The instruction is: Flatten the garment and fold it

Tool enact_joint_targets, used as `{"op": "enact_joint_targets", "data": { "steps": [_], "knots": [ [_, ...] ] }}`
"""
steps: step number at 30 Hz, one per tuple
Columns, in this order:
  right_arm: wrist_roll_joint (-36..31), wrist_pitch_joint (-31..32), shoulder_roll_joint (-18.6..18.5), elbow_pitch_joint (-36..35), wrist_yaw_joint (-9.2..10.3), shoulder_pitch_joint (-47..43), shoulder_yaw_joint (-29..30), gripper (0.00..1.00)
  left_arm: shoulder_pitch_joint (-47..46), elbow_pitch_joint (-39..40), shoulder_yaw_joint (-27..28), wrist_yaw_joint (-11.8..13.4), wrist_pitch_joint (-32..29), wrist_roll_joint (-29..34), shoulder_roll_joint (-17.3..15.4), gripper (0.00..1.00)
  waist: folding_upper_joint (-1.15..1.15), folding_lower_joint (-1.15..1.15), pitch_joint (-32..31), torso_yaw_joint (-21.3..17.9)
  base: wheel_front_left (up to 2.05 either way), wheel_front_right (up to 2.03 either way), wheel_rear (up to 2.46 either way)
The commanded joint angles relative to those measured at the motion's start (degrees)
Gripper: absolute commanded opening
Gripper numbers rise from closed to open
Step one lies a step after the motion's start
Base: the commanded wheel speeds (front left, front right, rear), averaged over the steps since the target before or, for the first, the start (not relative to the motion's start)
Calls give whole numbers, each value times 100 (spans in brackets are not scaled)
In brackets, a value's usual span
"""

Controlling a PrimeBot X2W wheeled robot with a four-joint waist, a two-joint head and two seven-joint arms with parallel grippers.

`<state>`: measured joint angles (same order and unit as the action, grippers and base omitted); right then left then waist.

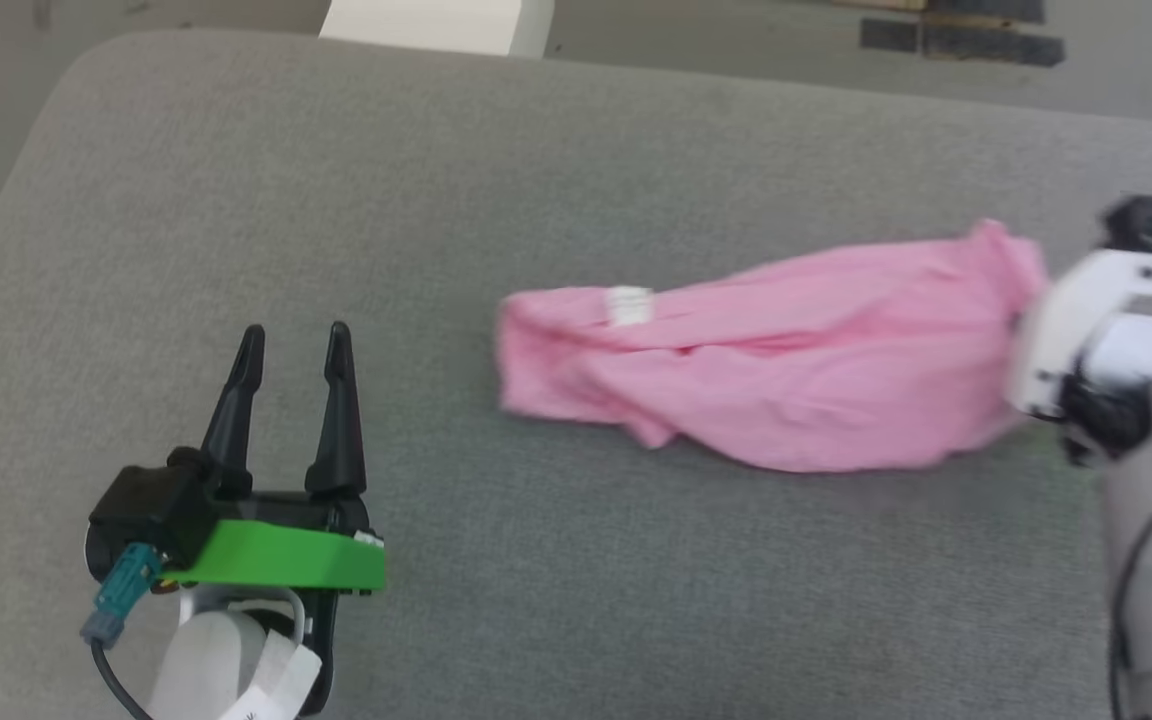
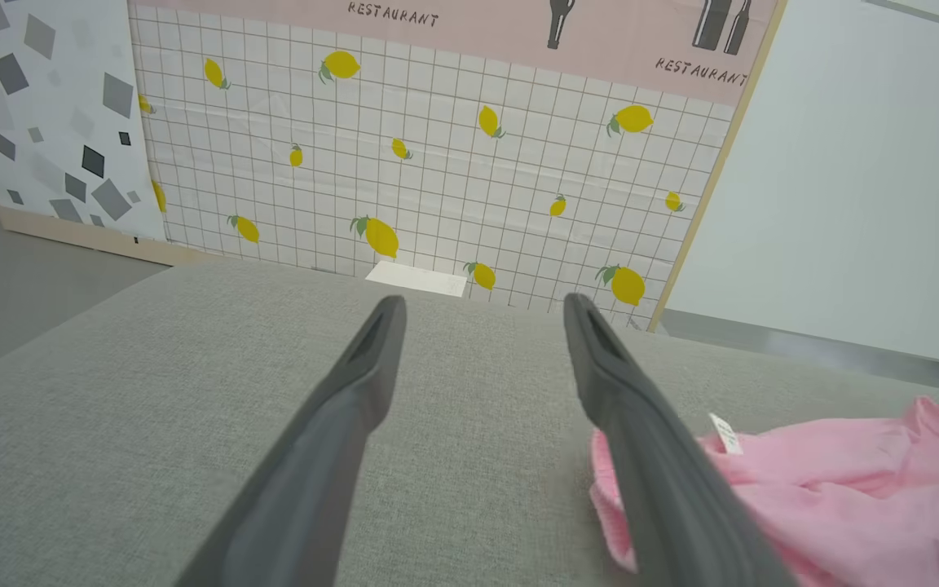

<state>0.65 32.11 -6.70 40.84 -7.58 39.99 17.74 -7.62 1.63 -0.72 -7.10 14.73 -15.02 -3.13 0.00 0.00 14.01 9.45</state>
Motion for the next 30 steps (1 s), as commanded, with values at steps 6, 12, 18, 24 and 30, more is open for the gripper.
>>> {"op": "enact_joint_targets", "data": {
  "steps": [6, 12, 18, 24, 30],
  "knots": [
    [-716, 171, -382, -1071, 9, -795, 361, 0, 181, -13, -60, -38, 27, 125, 24, 100, 0, 0, -309, -273, 0, 0, 0],
    [-1078, 384, -288, -2116, 9, -1222, 236, 0, 245, -45, -143, -38, 27, 129, 25, 100, 0, 0, -387, -271, 0, 0, 0],
    [-880, 928, -53, -3194, 9, -1335, -885, 0, 271, -87, -218, -38, 27, 128, 10, 100, 0, 0, -456, -217, 0, 0, 0],
    [-469, 1525, 52, -3904, 9, -1150, -2391, 0, 191, -81, -317, -38, 27, 110, 0, 100, 0, 0, -380, -75, 0, 0, 0],
    [-248, 1674, 125, -3498, 9, -674, -3399, 0, 22, -66, -395, -38, 27, 69, 1, 100, 0, 0, -125, 129, 0, 0, 0]
  ]
}}
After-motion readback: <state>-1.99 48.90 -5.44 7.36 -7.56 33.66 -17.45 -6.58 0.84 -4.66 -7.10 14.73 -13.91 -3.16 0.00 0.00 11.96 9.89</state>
